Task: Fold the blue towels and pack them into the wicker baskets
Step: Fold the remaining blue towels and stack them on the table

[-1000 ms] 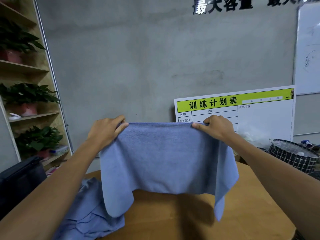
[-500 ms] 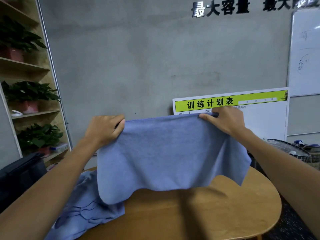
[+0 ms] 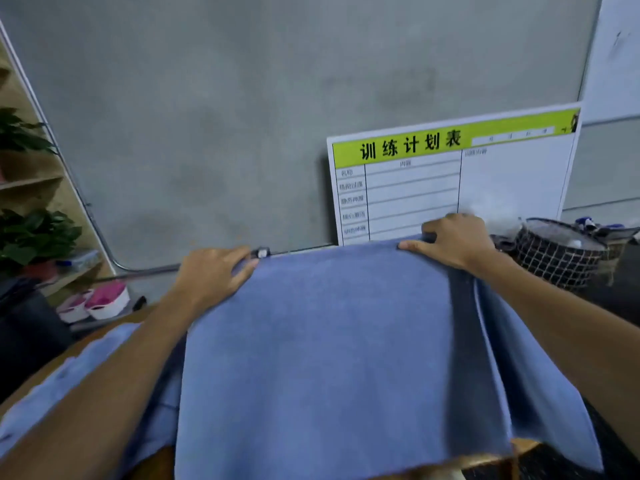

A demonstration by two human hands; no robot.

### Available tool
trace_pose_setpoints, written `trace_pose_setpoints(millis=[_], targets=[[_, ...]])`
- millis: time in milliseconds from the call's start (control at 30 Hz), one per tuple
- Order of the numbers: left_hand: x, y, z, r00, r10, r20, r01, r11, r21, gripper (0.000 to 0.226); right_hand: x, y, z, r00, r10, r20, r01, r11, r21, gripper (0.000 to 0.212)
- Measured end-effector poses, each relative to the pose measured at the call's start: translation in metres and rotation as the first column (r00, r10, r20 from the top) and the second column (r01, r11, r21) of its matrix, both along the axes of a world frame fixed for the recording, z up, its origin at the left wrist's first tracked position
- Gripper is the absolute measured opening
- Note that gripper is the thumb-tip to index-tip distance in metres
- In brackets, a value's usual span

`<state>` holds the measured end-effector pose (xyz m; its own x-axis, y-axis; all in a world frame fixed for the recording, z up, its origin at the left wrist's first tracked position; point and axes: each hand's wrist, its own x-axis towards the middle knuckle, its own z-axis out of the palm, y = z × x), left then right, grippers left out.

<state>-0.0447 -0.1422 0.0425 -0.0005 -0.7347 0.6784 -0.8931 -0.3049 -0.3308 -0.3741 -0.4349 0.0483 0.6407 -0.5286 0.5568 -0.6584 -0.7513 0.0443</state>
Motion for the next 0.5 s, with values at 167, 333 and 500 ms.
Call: trace_pose_setpoints(millis=[167, 333, 500], targets=[[0.038, -0.05, -0.159, 0.982, 0.069, -0.175, -0.034, 0.98, 0.198, 0.053, 0.032, -0.061, -0.156, 0.994, 0.056, -0.092, -0.044, 0.991, 0.126, 0.075], [0.054, -0.072, -0.223, 0.909, 0.19, -0.371, -0.142, 0.978, 0.152, 0.04, 0.052, -0.088, -0.227, 0.985, 0.172, -0.017, -0.167, 0.973, 0.16, 0.056], [0.061, -0.08, -0.215, 0.976, 0.117, -0.183, -0.097, 0.988, 0.117, 0.034, 0.054, -0.094, -0.227, 0.993, 0.118, -0.033, -0.117, 0.993, 0.014, 0.053]])
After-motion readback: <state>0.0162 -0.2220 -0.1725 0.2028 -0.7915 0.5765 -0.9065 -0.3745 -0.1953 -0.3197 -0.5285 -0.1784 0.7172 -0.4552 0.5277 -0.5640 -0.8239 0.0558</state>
